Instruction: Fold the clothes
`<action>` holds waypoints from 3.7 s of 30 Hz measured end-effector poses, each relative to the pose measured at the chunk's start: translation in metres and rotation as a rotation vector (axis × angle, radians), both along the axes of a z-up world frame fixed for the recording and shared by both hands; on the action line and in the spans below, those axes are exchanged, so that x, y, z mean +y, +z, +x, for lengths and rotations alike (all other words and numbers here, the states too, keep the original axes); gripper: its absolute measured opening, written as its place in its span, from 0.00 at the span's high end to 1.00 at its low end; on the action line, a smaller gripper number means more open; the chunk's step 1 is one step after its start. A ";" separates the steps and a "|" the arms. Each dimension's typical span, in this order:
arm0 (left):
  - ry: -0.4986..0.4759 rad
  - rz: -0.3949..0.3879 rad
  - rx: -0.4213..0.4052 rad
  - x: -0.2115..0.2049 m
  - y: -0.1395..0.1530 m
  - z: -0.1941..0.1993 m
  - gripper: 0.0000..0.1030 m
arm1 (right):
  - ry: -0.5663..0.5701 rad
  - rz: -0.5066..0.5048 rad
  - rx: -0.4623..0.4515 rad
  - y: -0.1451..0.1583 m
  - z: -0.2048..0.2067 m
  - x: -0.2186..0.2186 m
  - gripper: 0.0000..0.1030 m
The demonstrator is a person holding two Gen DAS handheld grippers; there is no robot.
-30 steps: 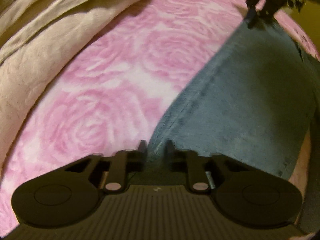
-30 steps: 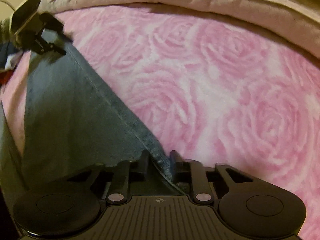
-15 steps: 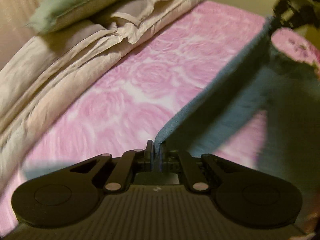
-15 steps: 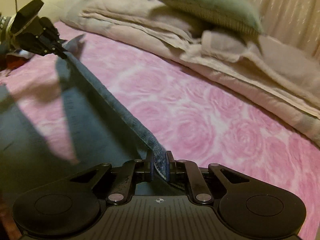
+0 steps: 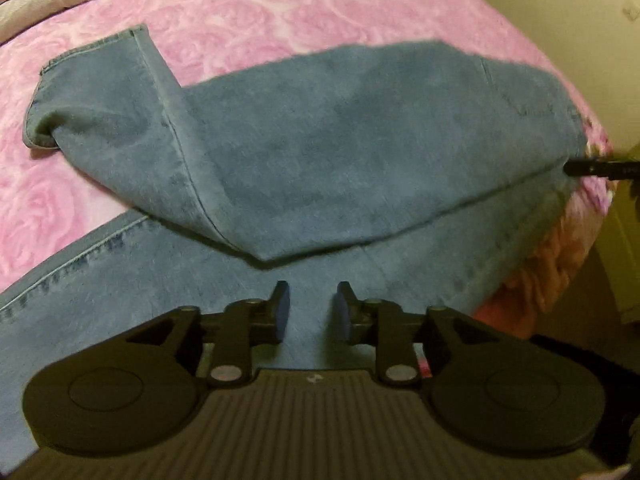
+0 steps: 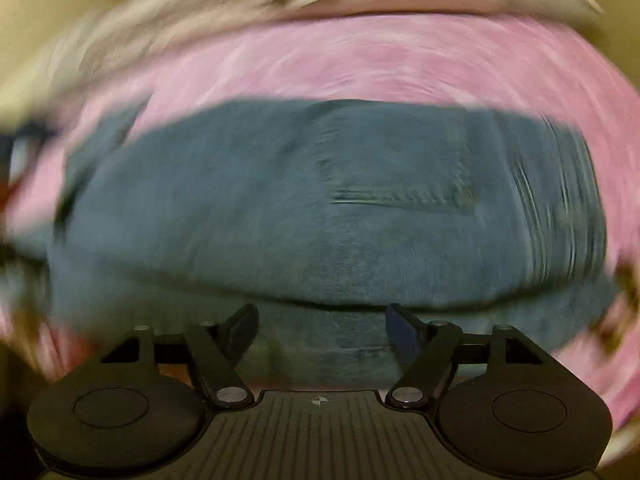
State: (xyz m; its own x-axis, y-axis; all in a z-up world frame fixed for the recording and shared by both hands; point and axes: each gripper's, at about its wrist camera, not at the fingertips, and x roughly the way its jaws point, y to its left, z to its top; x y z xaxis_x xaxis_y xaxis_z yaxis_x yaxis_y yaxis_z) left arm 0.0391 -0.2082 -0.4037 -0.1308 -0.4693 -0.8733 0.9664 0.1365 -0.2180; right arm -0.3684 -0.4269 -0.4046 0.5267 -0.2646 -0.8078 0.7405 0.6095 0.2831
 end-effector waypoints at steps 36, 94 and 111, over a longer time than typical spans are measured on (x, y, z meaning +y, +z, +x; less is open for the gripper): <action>0.611 -0.245 0.108 0.063 0.010 0.027 0.52 | -0.706 0.081 -0.580 0.007 -0.134 0.020 0.30; 0.410 -0.226 -0.311 0.109 0.029 -0.029 0.58 | -0.645 -0.313 -0.144 0.032 -0.122 0.001 0.04; 0.345 0.009 -0.425 -0.132 -0.027 0.043 0.91 | -0.623 -0.227 -0.237 0.032 -0.063 -0.071 0.03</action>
State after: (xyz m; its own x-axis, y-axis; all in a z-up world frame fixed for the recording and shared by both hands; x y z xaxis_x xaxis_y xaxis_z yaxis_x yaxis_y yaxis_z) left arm 0.0816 -0.3402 -0.4310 0.3947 -0.4144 -0.8201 0.8678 0.4615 0.1844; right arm -0.4313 -0.4980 -0.3729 0.3775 -0.7226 -0.5791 0.9049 0.1553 0.3962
